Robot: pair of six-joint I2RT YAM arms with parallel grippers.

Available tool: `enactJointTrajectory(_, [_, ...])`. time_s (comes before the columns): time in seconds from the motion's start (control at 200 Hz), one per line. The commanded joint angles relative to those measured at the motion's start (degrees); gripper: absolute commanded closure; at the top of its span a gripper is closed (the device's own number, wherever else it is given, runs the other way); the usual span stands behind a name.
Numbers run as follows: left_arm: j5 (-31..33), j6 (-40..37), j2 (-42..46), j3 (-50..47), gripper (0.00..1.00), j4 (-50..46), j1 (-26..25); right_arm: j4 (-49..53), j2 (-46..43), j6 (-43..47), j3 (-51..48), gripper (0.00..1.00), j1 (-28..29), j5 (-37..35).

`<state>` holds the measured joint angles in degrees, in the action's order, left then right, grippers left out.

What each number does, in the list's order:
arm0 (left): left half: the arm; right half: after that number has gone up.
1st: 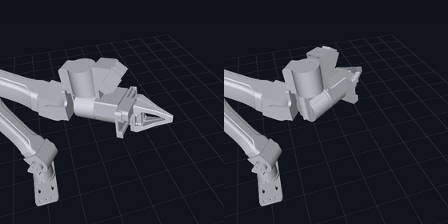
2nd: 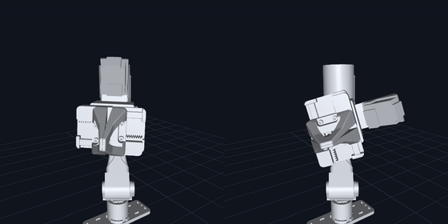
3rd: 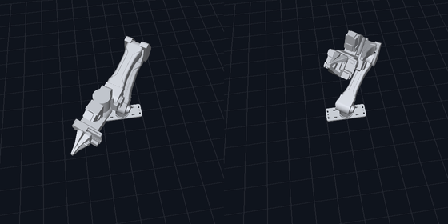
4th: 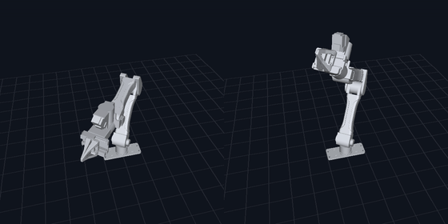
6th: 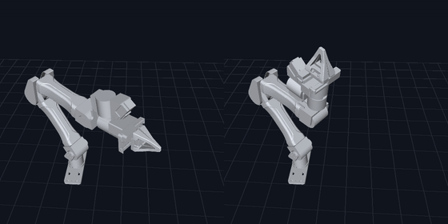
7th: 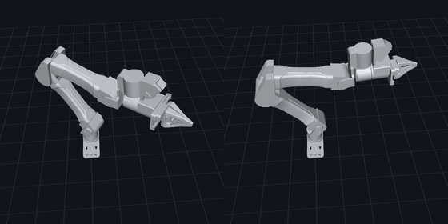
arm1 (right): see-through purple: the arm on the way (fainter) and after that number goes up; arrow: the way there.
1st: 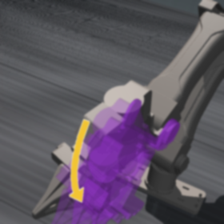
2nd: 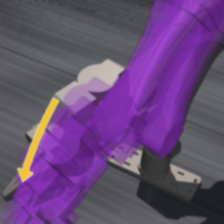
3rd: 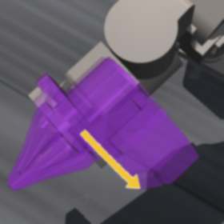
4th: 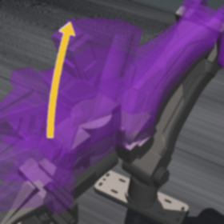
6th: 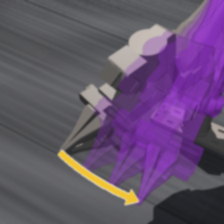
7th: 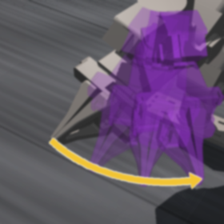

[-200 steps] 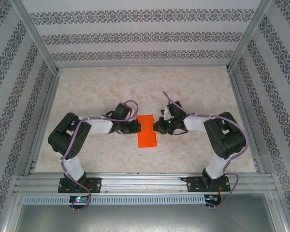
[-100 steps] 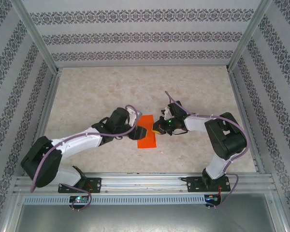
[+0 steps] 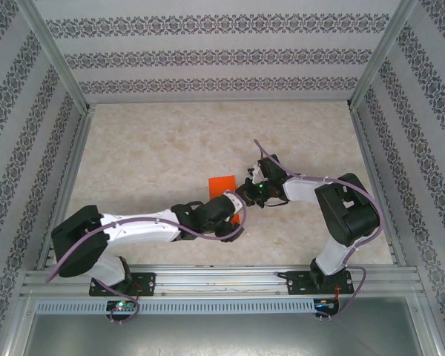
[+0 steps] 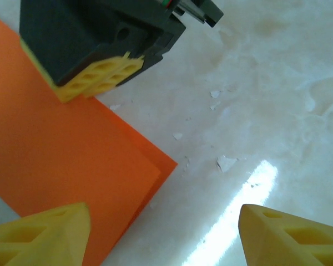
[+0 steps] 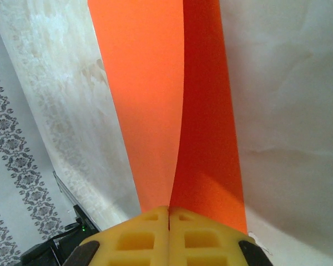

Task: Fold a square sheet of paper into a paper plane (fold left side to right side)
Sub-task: Fold the triangle a second time at the center of the table.

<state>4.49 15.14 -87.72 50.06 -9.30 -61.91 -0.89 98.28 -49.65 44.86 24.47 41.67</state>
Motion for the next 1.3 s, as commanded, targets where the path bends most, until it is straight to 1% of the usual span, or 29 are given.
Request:
enactJointTrajectory(0.0, [10.0,-2.9,-3.9,4.2,0.27,-5.6,-2.3,0.3,-1.3,-0.5,-0.6,1.0,-0.7,0.5])
enactJointTrajectory(0.195, [17.2,-3.8,-10.7,9.5,0.27,-9.8,-3.6,0.3,-1.3,-0.4,-0.7,1.0,-0.6,0.4])
enactJointTrajectory(0.25, [18.1,-3.8,-11.9,10.6,0.29,-10.5,-3.7,0.3,-1.3,-0.4,-0.7,1.0,-0.6,0.4])
enactJointTrajectory(0.295, [18.4,-3.9,-12.5,11.0,0.33,-10.8,-3.7,0.2,-1.3,-0.4,-0.7,1.0,-0.6,0.4])
enactJointTrajectory(0.42, [18.4,-4.1,-12.9,11.2,0.52,-10.6,-3.7,0.3,-1.3,-0.4,-0.7,1.0,-0.6,0.3])
enactJointTrajectory(0.48, [17.8,-4.1,-12.6,10.8,0.64,-10.1,-3.7,0.3,-1.3,-0.4,-0.6,1.0,-0.6,0.1])
enactJointTrajectory(0.51, [17.5,-4.0,-12.4,10.5,0.69,-9.7,-3.7,0.3,-1.3,-0.3,-0.6,1.0,-0.6,0.1])
enactJointTrajectory(0.655, [14.8,-4.0,-11.4,9.4,0.86,-7.9,-3.6,0.4,-1.4,-0.2,0.1,1.0,-0.6,0.2])
enactJointTrajectory(0.709, [14.1,-3.7,-11.0,9.2,0.91,-7.4,-3.5,0.3,-1.6,0.1,0.5,0.97,-0.7,0.1])
enactJointTrajectory(0.789, [13.5,-2.9,-10.4,8.9,0.99,-7.3,-3.2,0.3,-2.6,0.5,1.1,0.91,-0.9,-0.5])
enactJointTrajectory(0.849, [12.5,-2.1,-9.7,8.6,1.0,-7.0,-2.7,0.2,-3.8,1.0,1.5,0.85,-1.2,-0.9])
enactJointTrajectory(0.949, [9.6,-0.5,-7.8,7.2,1.0,-5.8,-1.5,0.5,-7.0,2.6,1.3,0.72,-2.4,-2.6])
enactJointTrajectory(1.074, [5.2,2.1,-5.0,5.2,1.0,-4.1,0.6,2.0,-11.7,5.1,-0.9,0.63,-5.0,-5.1])
enactJointTrajectory(1.219, [-2.9,5.7,-2.6,3.0,1.0,-1.8,4.3,4.4,-17.0,8.5,-5.1,0.63,-7.5,-6.2])
enactJointTrajectory(1.294, [-7.5,8.1,-1.9,1.7,1.0,0.1,6.5,4.4,-19.3,9.6,-7.6,0.68,-7.9,-5.2])
